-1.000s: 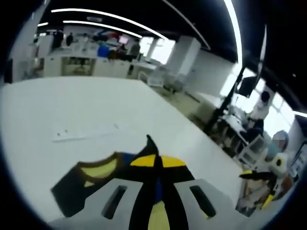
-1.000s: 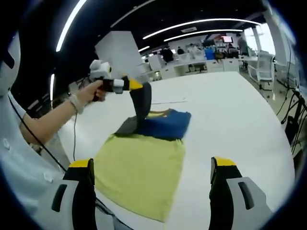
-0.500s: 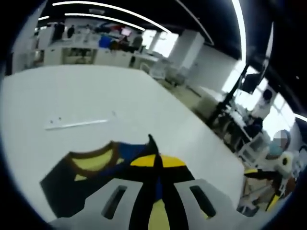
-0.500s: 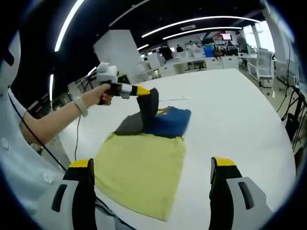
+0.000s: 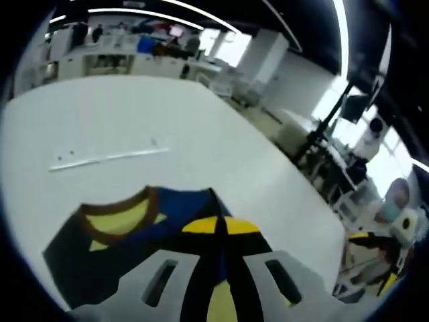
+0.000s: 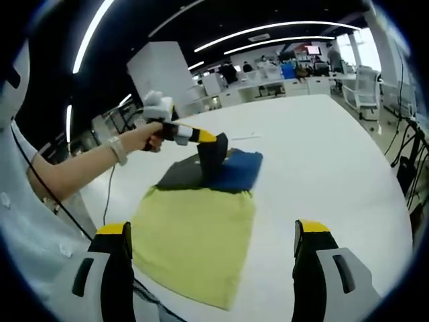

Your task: Fold the garment on the visible template until the final outline fits inside the template.

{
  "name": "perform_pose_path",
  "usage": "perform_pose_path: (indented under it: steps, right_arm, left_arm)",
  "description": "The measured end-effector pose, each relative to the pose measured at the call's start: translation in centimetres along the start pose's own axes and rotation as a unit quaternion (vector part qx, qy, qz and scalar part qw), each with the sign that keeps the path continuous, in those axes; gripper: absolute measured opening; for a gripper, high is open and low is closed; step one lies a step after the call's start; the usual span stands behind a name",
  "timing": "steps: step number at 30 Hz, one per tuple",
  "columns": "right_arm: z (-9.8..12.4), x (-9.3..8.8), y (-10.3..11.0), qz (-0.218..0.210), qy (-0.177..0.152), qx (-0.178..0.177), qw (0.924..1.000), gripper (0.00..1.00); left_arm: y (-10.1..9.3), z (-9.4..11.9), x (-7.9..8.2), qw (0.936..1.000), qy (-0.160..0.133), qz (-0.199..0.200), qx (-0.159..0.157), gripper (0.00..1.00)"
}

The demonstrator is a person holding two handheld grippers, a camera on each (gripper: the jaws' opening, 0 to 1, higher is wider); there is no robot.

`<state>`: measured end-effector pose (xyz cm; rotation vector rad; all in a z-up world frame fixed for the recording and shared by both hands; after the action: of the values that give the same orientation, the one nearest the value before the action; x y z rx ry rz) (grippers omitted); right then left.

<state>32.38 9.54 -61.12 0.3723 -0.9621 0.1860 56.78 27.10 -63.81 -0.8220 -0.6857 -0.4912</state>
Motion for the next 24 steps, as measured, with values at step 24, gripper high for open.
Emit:
perform_pose_path:
  steps: [24]
  right_arm:
    - [-0.9,0.0,-0.8,-0.019,0.006,-0.010,0.9998,1.00]
  left_arm:
    - [0.3,-4.7,-2.8,0.9985,0.047,0.028,-0.003,0.00]
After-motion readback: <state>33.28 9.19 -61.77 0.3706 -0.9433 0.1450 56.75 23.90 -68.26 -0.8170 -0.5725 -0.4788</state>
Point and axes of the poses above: the point that each gripper's makers call its tool centre point, and the gripper's own axes: z roughly backward along the fingers, y roughly to its left, x roughly out of its top, the point moved 5 cm from there along z, roughly backward along the fingers, and after that the axes turned 9 degrees about -x, right-handed, at the moved point
